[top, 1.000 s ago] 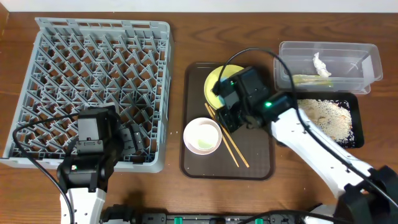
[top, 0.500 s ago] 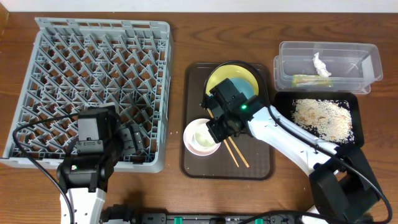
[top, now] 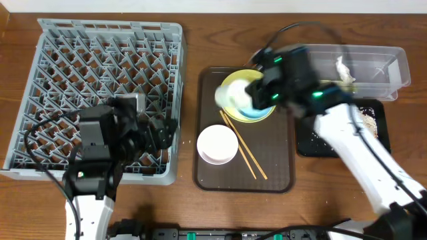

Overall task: Sort waste into correct bins and load items into the dishwasher
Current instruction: 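Grasp the pink bowl with the right gripper and lift it, then hand the pink bowl from the right gripper to the left gripper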

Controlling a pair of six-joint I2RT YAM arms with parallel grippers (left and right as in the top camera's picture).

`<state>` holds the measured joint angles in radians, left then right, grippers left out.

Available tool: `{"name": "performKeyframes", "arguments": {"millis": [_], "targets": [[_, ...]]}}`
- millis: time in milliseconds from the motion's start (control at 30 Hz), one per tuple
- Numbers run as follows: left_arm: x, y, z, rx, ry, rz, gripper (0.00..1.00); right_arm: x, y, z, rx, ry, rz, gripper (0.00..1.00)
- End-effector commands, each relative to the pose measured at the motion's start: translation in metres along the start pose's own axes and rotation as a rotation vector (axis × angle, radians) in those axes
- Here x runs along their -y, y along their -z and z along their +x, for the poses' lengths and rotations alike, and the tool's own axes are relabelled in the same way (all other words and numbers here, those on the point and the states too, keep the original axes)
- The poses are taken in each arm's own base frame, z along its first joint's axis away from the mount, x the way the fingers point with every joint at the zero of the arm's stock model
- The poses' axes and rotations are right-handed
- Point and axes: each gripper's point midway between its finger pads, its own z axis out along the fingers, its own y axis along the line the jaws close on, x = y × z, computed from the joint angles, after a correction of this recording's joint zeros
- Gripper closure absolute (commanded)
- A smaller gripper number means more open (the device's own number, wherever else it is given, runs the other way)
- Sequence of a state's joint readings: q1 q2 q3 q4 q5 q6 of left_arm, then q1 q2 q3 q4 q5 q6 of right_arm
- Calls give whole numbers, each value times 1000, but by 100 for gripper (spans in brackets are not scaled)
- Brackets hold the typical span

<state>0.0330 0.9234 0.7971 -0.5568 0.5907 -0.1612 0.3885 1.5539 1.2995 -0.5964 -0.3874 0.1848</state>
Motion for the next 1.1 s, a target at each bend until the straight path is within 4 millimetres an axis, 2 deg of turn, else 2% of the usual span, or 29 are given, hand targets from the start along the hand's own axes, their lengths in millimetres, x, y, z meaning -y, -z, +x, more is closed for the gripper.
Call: {"name": "performKeyframes", "arguments": {"millis": [0, 133, 300, 500, 633, 767, 933, 1067], "targets": [[50, -1, -9, -34, 10, 319, 11, -28, 15, -5, -18, -90, -312, 99], [70, -6, -22, -40, 6, 488, 11, -53, 26, -9, -28, -77, -532, 99], [88, -13, -35, -48, 7, 629, 11, -76, 39, -12, -26, -38, -702, 99], [119, -25, -45, -41, -39, 734, 11, -83, 44, -16, -20, -36, -750, 99], [146, -21, -48, -15, -108, 810, 11, -92, 53, -18, -15, -5, -820, 99], [165, -14, -50, -2, -129, 866, 11, -92, 54, -19, -14, -7, -821, 99], [176, -11, -48, -17, -121, 898, 14, -93, 54, -21, -6, -4, -824, 99], [180, -11, -45, -30, -118, 906, 22, -93, 54, -21, -3, 0, -824, 99]]}}
